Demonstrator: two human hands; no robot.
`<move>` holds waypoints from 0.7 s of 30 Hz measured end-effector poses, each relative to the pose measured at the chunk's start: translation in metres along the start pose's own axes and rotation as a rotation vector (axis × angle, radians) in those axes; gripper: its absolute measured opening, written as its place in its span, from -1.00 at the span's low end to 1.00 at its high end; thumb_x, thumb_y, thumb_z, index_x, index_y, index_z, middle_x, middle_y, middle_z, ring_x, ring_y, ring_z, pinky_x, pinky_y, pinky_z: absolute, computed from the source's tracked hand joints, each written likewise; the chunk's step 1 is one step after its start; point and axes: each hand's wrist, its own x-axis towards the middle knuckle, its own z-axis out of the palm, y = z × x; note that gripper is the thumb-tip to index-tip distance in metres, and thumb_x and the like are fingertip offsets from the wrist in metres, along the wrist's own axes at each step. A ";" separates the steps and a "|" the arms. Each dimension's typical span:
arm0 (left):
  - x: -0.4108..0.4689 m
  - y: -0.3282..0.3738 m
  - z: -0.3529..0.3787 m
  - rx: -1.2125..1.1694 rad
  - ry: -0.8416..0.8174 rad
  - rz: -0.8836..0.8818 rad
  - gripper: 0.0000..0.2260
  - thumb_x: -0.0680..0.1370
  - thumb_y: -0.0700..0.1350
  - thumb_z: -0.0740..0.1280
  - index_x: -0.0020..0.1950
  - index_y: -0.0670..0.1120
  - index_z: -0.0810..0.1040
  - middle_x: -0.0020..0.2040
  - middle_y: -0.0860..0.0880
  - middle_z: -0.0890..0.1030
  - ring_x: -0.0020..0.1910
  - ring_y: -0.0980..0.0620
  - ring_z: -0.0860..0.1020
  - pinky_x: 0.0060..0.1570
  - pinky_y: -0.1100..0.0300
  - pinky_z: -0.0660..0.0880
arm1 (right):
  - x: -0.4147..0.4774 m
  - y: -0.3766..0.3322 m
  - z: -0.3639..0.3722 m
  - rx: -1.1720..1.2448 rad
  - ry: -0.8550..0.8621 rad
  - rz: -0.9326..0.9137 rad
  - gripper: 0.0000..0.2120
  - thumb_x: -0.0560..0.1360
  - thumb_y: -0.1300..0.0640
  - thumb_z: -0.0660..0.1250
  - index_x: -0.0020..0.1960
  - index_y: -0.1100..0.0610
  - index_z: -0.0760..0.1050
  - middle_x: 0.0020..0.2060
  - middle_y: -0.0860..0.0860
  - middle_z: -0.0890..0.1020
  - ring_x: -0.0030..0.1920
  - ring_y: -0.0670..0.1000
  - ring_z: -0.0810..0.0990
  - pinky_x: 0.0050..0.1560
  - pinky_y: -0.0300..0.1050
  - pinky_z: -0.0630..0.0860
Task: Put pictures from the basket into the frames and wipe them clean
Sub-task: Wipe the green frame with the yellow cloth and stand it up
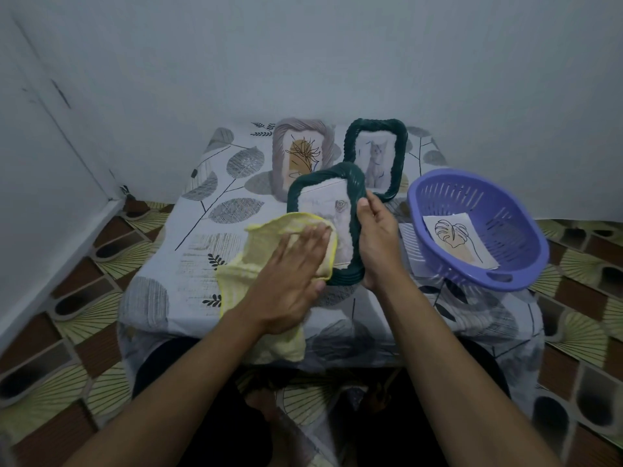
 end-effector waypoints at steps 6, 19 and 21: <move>0.024 -0.014 -0.016 0.058 0.068 -0.381 -0.30 0.59 0.30 -0.28 0.62 -0.07 -0.27 0.62 0.00 -0.29 0.57 0.03 -0.36 0.53 -0.09 -0.32 | -0.013 0.008 0.011 0.006 -0.048 0.048 -0.72 0.70 0.20 0.11 0.34 0.17 0.48 0.09 0.04 0.69 0.09 -0.02 0.67 0.15 -0.10 0.59; -0.006 0.001 0.000 0.001 0.030 -0.041 -0.46 0.65 0.09 -0.17 0.59 0.14 -0.32 0.61 0.15 -0.26 0.60 0.04 -0.25 0.55 -0.08 -0.19 | -0.005 0.012 0.009 0.148 0.053 0.104 -0.72 0.68 0.22 0.15 0.33 0.22 0.50 0.09 0.11 0.70 0.15 0.14 0.65 0.26 0.09 0.54; -0.004 -0.017 -0.004 0.029 0.052 -0.198 -0.51 0.64 0.18 -0.25 0.53 0.30 -0.37 0.58 0.23 -0.33 0.58 0.02 -0.31 0.54 -0.16 -0.21 | -0.009 0.012 0.010 0.142 0.030 0.096 -0.71 0.69 0.21 0.12 0.35 0.22 0.48 0.09 0.12 0.69 0.13 0.14 0.65 0.21 0.09 0.57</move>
